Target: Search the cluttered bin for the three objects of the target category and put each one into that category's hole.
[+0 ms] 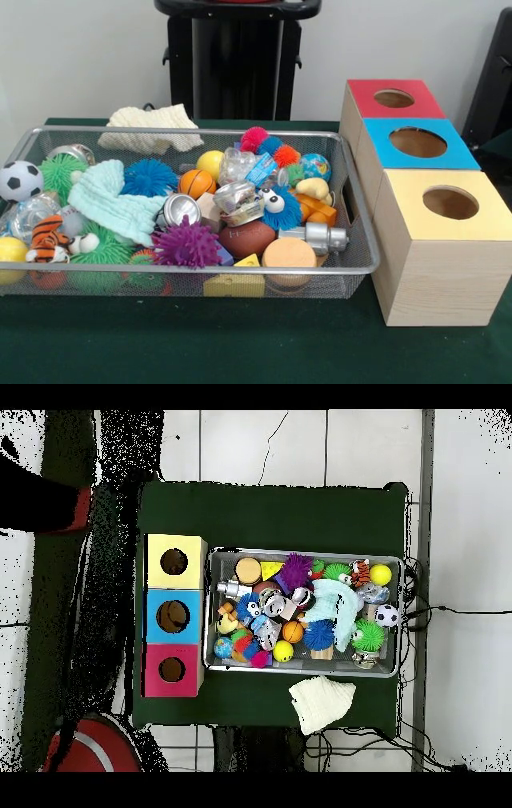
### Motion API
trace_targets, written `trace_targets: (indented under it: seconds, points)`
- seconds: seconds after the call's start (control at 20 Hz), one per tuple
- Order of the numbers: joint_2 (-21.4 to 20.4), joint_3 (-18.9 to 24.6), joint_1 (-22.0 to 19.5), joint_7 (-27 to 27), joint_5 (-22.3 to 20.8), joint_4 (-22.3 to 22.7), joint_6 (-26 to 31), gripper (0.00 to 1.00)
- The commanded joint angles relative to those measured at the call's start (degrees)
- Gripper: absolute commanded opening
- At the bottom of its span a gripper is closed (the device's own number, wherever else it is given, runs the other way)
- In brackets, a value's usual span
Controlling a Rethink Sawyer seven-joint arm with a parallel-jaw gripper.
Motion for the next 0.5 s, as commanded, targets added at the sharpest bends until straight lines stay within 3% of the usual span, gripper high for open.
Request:
trace_targets:
  seconds: [0.05, 0.5]
  points:
    - [-1.5, 2.8, -3.5, 3.2, -2.4, -10.2, 1.1, 0.0]
    - [-2.9, 0.5, -6.3, 4.1, 0.9, -14.7, 3.5, 0.0]
